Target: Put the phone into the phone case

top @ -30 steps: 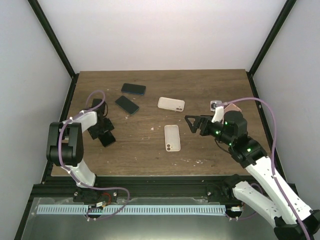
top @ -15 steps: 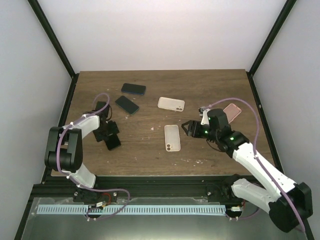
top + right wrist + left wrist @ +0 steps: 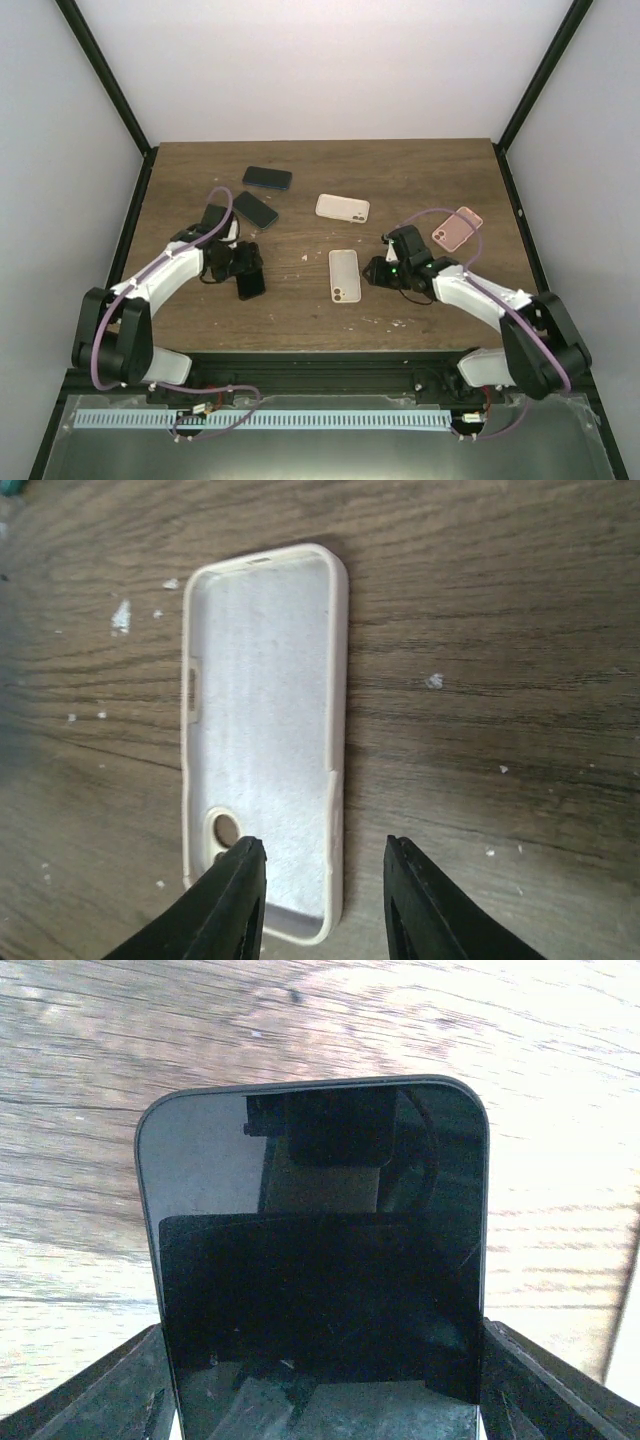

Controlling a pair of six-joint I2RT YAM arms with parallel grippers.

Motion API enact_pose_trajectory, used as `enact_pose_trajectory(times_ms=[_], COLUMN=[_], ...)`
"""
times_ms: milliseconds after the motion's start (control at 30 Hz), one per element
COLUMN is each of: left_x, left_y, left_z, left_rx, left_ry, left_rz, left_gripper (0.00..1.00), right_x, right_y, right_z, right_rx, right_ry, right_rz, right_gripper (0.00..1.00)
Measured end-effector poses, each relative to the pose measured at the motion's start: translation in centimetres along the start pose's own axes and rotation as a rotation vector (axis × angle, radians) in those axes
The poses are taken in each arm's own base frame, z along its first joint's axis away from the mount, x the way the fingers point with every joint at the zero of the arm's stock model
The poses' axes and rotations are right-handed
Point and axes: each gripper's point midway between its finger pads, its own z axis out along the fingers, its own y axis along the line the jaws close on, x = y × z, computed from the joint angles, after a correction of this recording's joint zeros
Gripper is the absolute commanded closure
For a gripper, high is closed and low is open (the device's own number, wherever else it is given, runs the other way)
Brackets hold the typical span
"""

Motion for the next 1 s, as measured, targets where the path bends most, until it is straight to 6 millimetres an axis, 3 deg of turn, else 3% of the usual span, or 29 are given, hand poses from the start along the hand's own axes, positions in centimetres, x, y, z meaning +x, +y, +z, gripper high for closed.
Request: enact_pose_trajectory(times_ms=[267,367,500,800,1000], left_x=[1.0,1.2,1.9,2.6,3.3], left_y=[-2.9,-3.5,-3.9,-4.2,-4.9], left_z=[-2.7,-3.4,-3.7,-4.3,-4.4], left_rx=[0.146,0.187,0.215,0.239,0.256], left_ry=[-0.027,-0.032,-0.019,0.002,0.017], left_rz=[0.049,0.058,0.065,0.075,0.090], left_gripper=[0.41,0.41,0.41,0.42,0.43], right_x=[1.4,0.3,0.7,3.8,6.7], right_y=[-1.9,-1.0,0.7,4.2,6.7], right_z=[4.4,5.5,6.5,7.4,7.5], right_rx=[0.065,0.057,0.040,0.023,-0.005], right_ry=[0.104,0.093,0.108,0.160,0.215], right_rz=[0.016,-0.004,-0.047,-0.085,-0.019], right_gripper=[0.70,0.74,0.79,0.84,0.79])
